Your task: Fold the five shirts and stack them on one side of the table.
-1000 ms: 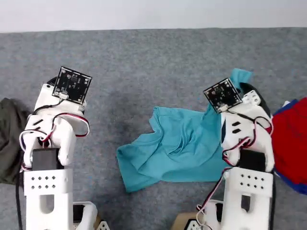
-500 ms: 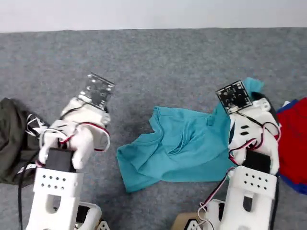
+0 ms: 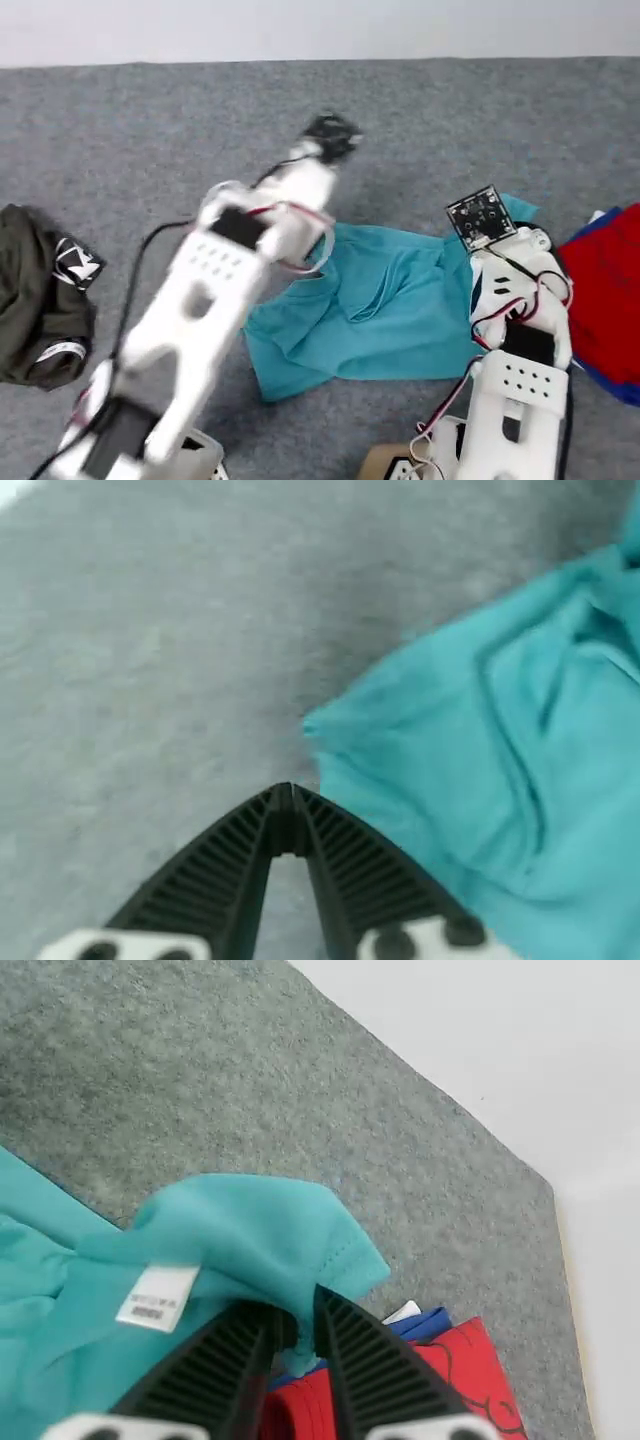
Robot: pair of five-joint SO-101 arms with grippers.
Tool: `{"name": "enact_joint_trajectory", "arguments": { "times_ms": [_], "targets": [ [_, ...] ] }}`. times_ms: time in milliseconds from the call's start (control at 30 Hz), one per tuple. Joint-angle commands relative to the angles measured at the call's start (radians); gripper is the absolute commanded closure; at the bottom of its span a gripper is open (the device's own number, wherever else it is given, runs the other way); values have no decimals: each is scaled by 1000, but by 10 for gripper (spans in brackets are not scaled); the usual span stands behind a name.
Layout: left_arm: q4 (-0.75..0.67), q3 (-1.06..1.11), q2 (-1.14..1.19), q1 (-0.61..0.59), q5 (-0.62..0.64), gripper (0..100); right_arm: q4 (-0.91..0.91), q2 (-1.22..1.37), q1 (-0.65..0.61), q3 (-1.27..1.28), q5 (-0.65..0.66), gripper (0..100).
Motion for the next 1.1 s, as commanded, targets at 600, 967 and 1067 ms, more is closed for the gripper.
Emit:
{"name": "enact_joint_trajectory", "arguments": {
  "times_ms": [600,967,1067],
  "targets": [
    [537,-619,647,198,-250,889,-15,-7,15,-9,6,988],
    [600,-619,675,250,-256,872,-15,-5,15,-9,6,988],
    [600,-619,675,241,-256,872,-15,-5,15,-9,6,988]
  ]
}}
